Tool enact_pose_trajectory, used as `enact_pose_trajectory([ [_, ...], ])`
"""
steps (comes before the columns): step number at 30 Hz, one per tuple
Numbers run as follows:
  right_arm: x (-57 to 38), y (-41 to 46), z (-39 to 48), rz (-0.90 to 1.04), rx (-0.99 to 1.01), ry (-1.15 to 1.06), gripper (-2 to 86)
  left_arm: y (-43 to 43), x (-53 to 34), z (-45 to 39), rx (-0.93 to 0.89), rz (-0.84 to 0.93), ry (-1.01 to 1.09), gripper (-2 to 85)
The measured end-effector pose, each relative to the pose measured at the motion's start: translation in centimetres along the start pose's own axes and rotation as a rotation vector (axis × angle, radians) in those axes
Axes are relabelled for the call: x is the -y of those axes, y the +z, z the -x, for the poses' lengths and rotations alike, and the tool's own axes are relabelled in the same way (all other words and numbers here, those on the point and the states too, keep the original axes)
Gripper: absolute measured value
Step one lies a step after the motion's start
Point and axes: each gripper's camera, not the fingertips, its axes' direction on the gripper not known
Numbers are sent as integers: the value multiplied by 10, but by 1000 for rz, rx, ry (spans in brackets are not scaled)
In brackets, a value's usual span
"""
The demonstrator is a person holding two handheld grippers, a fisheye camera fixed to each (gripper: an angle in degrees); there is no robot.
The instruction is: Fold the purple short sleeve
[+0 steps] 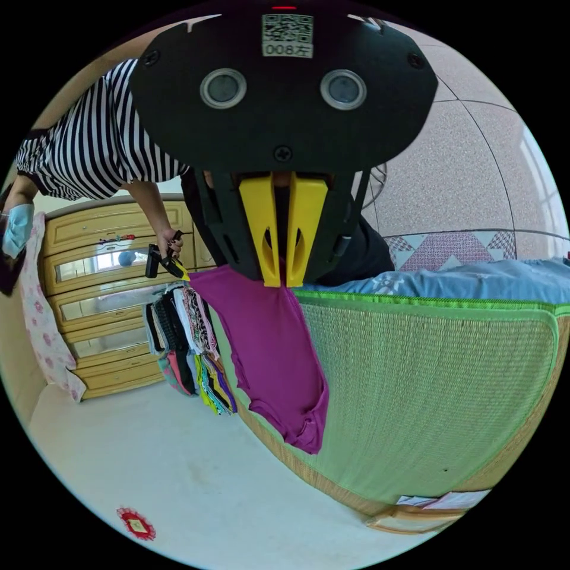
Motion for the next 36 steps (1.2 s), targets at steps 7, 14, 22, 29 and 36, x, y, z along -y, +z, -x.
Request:
enact_pose_trajectory([
  [7,-30,-11,19,9,43,-23,11,-25,-49,16,-50,-25,-5,15],
  [14,-66,-26,28,5,79,-8,11,-44,-98,25,-104,-33,2,14],
  [22,-97,-46,38,-8,83,-20,10,-60,-143,28,-173,-58,15,14],
  [29,-116,-57,42,-38,85,-28,10,-66,-172,25,-221,-66,35,14],
  [36,-130,-63,40,-70,96,-30,9,-77,-194,19,-252,-83,53,15],
])
